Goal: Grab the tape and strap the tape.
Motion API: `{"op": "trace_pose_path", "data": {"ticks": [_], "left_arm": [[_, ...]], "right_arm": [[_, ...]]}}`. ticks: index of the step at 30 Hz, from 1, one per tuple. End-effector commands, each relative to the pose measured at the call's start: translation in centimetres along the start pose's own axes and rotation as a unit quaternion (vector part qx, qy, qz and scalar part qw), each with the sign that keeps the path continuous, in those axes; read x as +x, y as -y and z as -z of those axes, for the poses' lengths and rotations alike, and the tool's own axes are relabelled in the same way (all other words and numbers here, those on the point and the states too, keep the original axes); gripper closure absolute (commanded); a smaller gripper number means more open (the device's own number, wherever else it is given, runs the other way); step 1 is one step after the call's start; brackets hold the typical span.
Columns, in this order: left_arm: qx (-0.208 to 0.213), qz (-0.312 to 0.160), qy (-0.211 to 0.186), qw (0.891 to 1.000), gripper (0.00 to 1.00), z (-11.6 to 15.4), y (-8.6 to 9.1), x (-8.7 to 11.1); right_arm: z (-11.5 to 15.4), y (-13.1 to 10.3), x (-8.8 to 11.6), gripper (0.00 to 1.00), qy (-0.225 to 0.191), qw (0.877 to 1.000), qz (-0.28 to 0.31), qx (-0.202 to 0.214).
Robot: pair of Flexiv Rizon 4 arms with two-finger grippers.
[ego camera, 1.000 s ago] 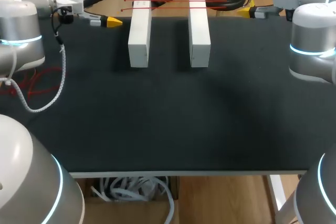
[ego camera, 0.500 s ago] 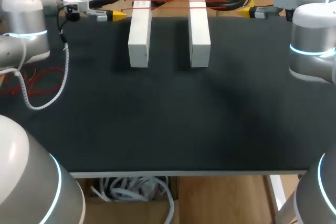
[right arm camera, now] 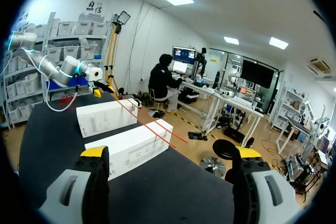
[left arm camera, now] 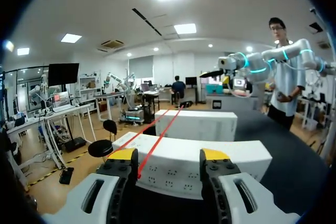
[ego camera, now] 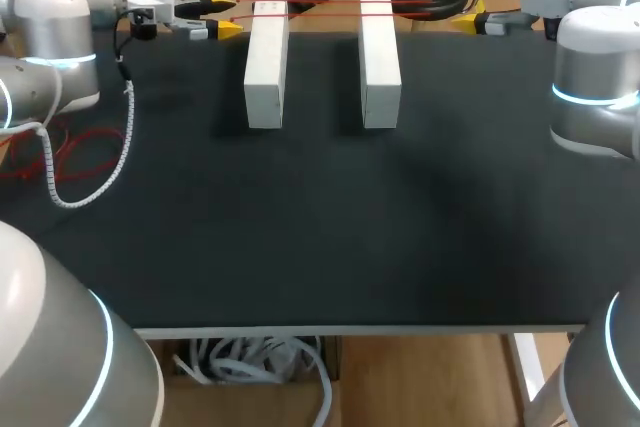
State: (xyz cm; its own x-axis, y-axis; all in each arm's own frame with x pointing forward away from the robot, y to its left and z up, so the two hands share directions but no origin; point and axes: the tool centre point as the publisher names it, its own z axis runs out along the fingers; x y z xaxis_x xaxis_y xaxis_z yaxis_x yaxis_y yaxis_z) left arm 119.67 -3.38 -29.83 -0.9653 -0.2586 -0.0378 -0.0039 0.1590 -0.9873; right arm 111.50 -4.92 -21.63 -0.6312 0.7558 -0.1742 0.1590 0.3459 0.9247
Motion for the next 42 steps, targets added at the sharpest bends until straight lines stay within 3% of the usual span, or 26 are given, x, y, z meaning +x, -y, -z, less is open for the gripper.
{"op": "trace_pose_path", "data": {"ticks": [1,6,18,30,42], "left_arm": [[0.006,0.000,-0.048,0.999,0.51,-0.3,-0.8,-1.5],[0.006,-0.001,-0.046,0.999,0.58,-0.4,-1.1,-2.2],[0.003,0.002,-0.047,0.999,0.60,-0.4,-2.3,-3.4],[0.003,0.009,-0.047,0.999,0.76,-0.6,-3.1,-4.0],[0.005,0.016,-0.046,0.999,0.82,-0.5,-3.8,-4.1]], "right_arm": [[0.1,0.1,0.0,0.00,0.000,1.000,0.000,-0.001],[0.1,0.1,0.0,0.00,0.000,1.000,0.000,-0.001],[0.1,0.1,0.0,0.00,0.000,1.000,0.000,-0.001],[0.1,0.1,0.0,0.00,0.000,1.000,0.000,-0.001],[0.1,0.1,0.0,0.00,0.000,1.000,0.000,-0.001]]}}
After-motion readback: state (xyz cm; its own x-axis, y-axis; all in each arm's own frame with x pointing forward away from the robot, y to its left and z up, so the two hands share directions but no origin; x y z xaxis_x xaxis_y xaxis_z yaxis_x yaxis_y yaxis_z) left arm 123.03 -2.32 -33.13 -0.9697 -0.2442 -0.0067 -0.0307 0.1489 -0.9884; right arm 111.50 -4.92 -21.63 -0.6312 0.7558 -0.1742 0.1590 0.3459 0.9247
